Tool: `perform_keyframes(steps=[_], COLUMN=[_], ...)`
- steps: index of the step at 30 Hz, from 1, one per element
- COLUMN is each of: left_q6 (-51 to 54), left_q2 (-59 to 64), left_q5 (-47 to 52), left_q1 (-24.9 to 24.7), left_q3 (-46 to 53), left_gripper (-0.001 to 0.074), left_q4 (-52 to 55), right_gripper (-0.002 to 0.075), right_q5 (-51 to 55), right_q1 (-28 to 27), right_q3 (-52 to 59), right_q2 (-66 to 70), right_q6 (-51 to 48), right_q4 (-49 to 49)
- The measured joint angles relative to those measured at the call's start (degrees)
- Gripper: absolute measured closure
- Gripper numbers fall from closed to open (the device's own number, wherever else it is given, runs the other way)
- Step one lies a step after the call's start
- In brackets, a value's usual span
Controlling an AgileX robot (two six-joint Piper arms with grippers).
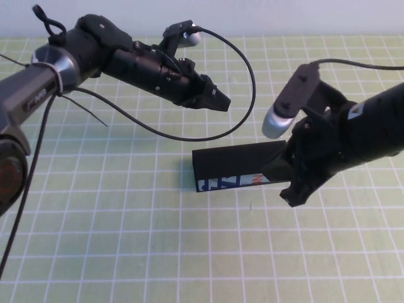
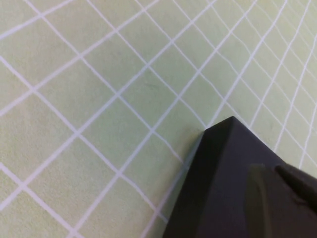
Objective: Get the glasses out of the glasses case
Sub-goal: Pick up the glasses from the glasses case
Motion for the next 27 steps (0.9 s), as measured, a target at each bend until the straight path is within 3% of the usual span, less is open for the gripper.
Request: perform_keyframes(steps=[7, 16, 27], left_q6=[-2.81, -3.93, -3.93], left_q2=[7.52, 12.46, 14.57], left_q5=[2.31, 2.6, 1.95], left_q1=[-0.32, -1.13, -2.72], left_q3=[-7.0, -9.33, -9.49], left_gripper=[0.0739, 0.0739, 0.0739], left_q4=[0.43, 0.33, -0.07], right_gripper=[0.0726, 0.0568, 0.0526], right_q5=[-0.25, -4.72, -8.39], right_q1=[2.33, 2.95, 2.95], right_q3=[-3.96, -4.22, -4.26], right_q2=[7.21, 12.05, 13.54], right_q6=[-8.24, -11.56, -17.33], right_q4=[-5.32, -7.42, -8.34])
